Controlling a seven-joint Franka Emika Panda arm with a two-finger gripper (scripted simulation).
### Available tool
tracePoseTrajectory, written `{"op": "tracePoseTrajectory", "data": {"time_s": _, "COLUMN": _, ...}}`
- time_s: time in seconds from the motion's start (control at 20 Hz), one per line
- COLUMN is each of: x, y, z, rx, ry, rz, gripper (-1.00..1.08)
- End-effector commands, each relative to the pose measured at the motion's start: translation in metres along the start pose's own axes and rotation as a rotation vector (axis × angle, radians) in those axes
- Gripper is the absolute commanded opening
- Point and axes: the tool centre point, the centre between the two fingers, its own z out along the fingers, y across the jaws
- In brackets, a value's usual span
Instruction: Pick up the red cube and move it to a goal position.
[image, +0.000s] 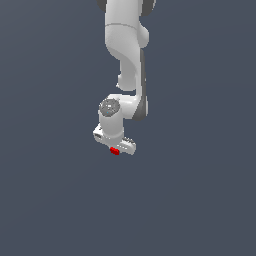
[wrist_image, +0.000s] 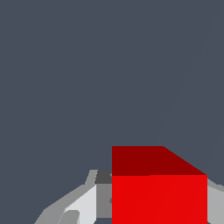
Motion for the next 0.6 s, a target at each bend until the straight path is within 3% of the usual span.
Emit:
{"op": "tracePoseTrajectory", "data": {"time_s": 0.0, "x": -0.008, "y": 0.003, "z": -0.006, "rx": 0.0, "ry": 0.001, "rz": 0.0, "gripper": -1.0}}
{"op": "tracePoseTrajectory", "data": {"time_s": 0.55, "x": -0.055, "y": 0.018, "z": -0.035, "rx": 0.001, "ry": 0.001, "rz": 0.0, "gripper": -1.0}}
